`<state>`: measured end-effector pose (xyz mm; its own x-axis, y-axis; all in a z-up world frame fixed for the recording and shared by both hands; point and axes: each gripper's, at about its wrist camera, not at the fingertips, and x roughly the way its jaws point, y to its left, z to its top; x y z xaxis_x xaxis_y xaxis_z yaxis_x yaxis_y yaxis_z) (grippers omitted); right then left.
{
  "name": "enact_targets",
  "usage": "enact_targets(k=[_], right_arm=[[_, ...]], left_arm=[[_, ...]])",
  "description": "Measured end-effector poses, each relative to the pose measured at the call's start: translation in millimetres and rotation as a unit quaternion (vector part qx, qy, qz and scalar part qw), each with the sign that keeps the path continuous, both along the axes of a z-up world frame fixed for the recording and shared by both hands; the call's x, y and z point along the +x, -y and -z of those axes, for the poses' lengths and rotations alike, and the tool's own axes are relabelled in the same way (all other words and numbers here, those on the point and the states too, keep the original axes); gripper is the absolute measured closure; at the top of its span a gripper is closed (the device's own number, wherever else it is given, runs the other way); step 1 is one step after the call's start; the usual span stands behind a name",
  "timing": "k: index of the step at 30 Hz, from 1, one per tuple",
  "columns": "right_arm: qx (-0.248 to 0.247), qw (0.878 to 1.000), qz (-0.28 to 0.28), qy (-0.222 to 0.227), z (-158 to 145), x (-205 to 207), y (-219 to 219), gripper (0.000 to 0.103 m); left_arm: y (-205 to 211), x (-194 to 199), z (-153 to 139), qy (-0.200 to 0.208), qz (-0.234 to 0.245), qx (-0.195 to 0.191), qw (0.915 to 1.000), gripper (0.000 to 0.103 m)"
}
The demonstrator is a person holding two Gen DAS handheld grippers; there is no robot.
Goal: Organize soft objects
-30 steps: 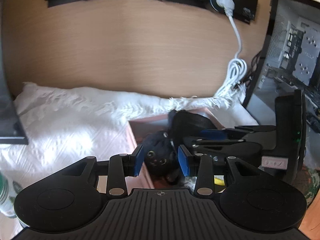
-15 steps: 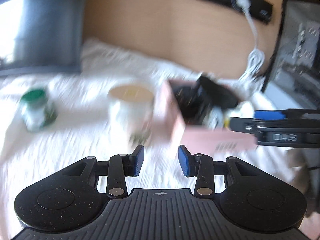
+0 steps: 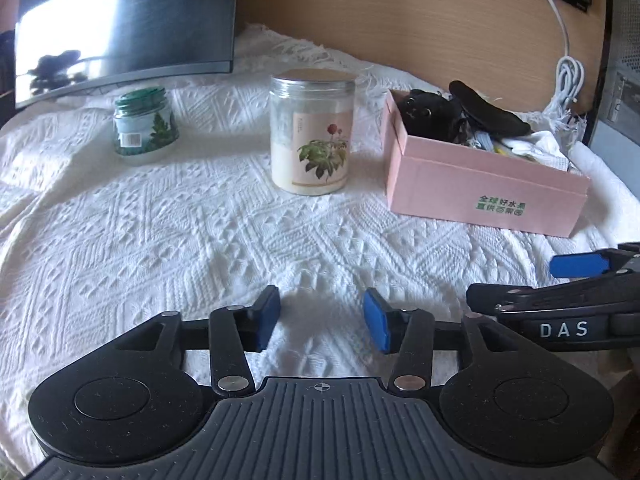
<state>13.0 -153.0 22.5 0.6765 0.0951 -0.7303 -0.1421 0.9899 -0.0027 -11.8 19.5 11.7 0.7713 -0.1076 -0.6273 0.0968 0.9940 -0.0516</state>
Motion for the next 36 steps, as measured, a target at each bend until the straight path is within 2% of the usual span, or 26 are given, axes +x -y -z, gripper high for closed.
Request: enact_targets(k=[1,3,6,9,13,36], right_arm=[[0.002,1.0,0.007,0.0,2,0,2,0.005],[0.004,1.0,0.005,0.003,4,-1,3,0.003],[0.001,1.0,0.004,0.0,5,2,3,0.0],[-0.001,1.0,-0.012,0.007,5,5,6,0.0],[0.008,0.999,-0.02,0.041,8,1,12,0.0],[0.01,0.999,-0.018,0.04,9,1,12,0.0]], left_arm=[[2,-1,0,0.0,-0.009,-0.002,1.0,0.05],[4,-2,1,0.003,-0.029,-0.007,0.9996,0.05],[11,-2,1,0.003,-0.032,0.016,0.9994,0.05],[14,-6,2,0.005,-0.03,0.029,0.9991,0.05],[14,-9,2,0.008,-0.03,0.027,0.9992,0.05],[13,-8,2,0.012,-0.031,0.03,0.999,0.05]])
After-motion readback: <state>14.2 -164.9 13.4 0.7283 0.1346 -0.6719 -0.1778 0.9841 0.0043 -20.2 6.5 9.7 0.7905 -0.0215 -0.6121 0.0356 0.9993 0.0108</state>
